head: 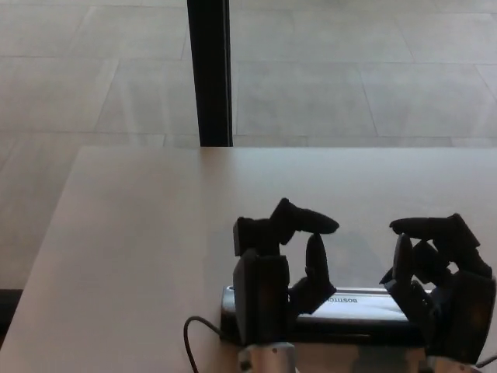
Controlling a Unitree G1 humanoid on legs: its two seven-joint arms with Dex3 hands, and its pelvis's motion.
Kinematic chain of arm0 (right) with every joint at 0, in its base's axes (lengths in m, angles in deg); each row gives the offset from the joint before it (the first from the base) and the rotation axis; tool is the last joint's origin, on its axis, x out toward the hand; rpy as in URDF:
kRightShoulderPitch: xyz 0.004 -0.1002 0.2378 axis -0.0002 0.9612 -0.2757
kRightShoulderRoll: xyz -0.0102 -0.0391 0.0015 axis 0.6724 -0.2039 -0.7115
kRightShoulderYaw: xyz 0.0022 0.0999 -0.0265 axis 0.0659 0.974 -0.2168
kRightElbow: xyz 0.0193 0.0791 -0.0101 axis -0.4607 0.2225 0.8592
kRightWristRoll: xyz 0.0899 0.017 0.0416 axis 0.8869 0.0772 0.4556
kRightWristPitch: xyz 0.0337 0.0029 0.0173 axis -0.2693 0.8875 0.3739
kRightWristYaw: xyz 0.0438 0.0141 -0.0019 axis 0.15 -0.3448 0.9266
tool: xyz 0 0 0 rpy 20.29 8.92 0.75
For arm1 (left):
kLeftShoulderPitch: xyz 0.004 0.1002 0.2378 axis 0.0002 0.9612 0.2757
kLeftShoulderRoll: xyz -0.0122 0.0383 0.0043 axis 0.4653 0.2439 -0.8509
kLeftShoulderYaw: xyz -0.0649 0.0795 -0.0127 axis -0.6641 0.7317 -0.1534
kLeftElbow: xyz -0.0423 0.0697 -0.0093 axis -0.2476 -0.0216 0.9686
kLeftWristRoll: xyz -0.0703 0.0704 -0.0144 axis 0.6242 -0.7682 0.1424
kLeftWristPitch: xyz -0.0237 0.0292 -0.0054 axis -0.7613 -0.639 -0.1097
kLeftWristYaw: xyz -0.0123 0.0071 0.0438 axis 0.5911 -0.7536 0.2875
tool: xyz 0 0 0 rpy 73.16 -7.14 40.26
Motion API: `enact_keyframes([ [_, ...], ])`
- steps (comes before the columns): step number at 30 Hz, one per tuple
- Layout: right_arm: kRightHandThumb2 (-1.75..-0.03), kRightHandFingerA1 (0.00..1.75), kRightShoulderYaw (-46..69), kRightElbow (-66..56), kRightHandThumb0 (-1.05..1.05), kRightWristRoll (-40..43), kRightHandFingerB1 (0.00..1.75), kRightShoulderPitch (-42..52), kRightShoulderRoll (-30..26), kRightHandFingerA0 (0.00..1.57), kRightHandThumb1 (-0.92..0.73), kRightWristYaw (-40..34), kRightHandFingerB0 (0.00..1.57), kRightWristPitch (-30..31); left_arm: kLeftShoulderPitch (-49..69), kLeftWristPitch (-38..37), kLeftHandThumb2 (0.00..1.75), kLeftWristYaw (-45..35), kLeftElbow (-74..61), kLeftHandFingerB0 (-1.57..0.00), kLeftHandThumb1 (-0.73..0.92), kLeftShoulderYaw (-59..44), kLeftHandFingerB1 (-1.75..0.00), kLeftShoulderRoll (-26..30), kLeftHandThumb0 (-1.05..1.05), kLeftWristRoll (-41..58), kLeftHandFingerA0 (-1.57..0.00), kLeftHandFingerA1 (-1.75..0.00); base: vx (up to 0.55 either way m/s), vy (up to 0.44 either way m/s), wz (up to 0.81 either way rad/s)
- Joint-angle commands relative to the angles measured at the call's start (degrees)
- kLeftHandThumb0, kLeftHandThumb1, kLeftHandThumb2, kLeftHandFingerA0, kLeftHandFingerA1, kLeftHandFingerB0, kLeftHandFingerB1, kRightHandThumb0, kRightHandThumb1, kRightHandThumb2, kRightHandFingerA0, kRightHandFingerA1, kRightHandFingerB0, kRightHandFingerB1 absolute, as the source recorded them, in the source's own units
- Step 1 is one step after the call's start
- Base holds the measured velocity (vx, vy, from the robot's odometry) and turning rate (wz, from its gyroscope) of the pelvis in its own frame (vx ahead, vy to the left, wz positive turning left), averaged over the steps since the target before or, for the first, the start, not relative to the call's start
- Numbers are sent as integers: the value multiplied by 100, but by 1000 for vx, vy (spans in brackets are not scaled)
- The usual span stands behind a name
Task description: A hole pucnch is kept on the middle on the desk infront of the robot and the robot uses both its hands as fists to press on it and use it
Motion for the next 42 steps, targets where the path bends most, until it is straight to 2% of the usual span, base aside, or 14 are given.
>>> enact_keyframes([
  [1, -96, 175, 310, -4031, -28, 4144, 137, 217, -1890, 91, -72, 972, 67, 4550, -899, 4122, 95, -3346, -4491, -62, 75, -1217, -168, 1712, -32, 4292, -97, -175, 0, 0, 0],
  [11, -80, 175, 1573, -4171, -35, 5344, 127, 639, -3013, 92, -83, 767, 64, 4779, -765, 4173, 101, -3398, -5043, -62, 70, -2364, -163, 2978, -26, 5719, -92, -175, 0, 0, 0],
  [21, -89, 175, 4431, -881, -38, 4319, 132, 814, -4609, 100, -65, 1982, 78, 4169, 1920, 4021, 78, -4348, -4343, -54, 84, -5211, -162, 4913, -18, 6023, -84, -175, 0, 0, 0],
  [23, -92, 168, 4737, -289, -39, 4170, 128, 865, -4772, 121, -58, 2006, 86, 3914, 2281, 3971, 73, -4419, -4021, -61, 83, -5588, -147, 4962, -23, 5804, -83, -175, 0, 0, 0],
  [24, -93, 175, 4870, 61, -40, 4081, 136, 921, -4889, 97, -65, 2105, 73, 3760, 2457, 3994, 67, -4406, -3826, -59, 80, -5796, -158, 4980, -30, 5700, -88, -175, 0, 0, 0],
  [25, -87, 175, 5130, 642, -43, 4033, 127, 1028, -5052, 98, -66, 2179, 74, 3569, 2739, 3903, 98, -4441, -3370, -95, 53, -6123, -121, 4982, -45, 5470, -123, -139, 0, 0, 0],
  [26, -105, 138, 5362, 1353, -51, 3937, 110, 1097, -5218, 124, -55, 2038, 80, 3379, 2977, 4048, 71, -4251, -2729, -93, 59, -6540, -146, 4939, -56, 5353, -103, -174, 0, 0, 0],
  [28, -87, 175, 5479, 1931, -44, 3771, 123, 1137, -5344, 98, -65, 1878, 73, 3131, 3206, 3936, 90, -4209, -2216, -98, 43, -6783, -146, 4885, -55, 5245, -110, -171, 0, 0, 0],
  [29, -91, 175, 5571, 2275, -48, 3777, 123, 1153, -5350, 100, -63, 1761, 74, 2955, 3426, 3636, 110, -4274, -1778, -110, 35, -6882, -128, 4853, -70, 5060, -140, -151, 0, 0, 0],
  [32, -109, 141, 5857, 2759, -57, 3900, 108, 1276, -5119, 129, -54, 1340, 84, 2631, 3928, 3205, 106, -3966, -975, -107, 38, -7186, -153, 4590, -64, 4785, -115, -173, 0, 0, 0],
  [33, -94, 175, 5876, 2939, -49, 3893, 136, 1283, -5069, 103, -61, 1329, 78, 2450, 4007, 3298, 101, -3739, -997, -120, 32, -7321, -132, 4457, -68, 4878, -141, -149, 0, 0, 0],
  [34, -92, 175, 5904, 3234, -48, 3889, 136, 1250, -5020, 106, -64, 1331, 79, 2228, 4119, 3161, 106, -3722, -850, -106, 39, -7407, -154, 4327, -62, 4918, -115, -173, 0, 0, 0],
  [39, -86, 175, 5880, 3940, -46, 3776, 111, 992, -4559, 105, -72, 820, 79, 1712, 4386, 2739, 126, -3412, -175, -95, 32, -7583, -161, 3773, -54, 4889, -111, -175, 0, 0, 0],
  [42, -85, 137, 5801, 4151, -38, 3646, 100, 848, -4144, 73, -76, 564, 74, 1536, 4528, 2476, 127, -3250, 140, -98, 26, -7506, -160, 3328, -51, 4768, -116, -175, 0, 0, 0],
])
